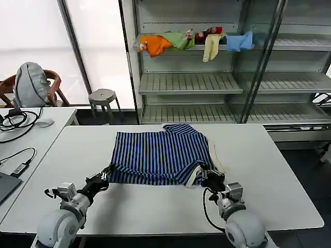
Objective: Fold and organize the clothes.
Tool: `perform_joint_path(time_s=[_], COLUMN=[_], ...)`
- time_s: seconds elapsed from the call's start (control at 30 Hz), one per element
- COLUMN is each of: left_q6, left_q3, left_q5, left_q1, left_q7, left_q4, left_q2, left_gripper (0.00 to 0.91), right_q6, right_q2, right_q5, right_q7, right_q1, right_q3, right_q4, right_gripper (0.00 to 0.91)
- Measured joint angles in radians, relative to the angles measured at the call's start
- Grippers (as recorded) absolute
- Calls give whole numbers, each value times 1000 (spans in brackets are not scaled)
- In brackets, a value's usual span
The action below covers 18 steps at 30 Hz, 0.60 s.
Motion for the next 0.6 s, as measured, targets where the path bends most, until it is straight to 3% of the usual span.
perform_joint_path(time_s=[0.6], left_q6=[-20], left_q3=[31], left_q5=[-16], left_q1=[-76], left_q7=[30], left_q4=[97], left_q2=[22], left_gripper=[10], right_q6=[0], right_q2=[33], right_q5=[-20], right_q7=[-6], right_q1=[84], right_q3=[-8], right_q4=[-107], right_gripper=[0])
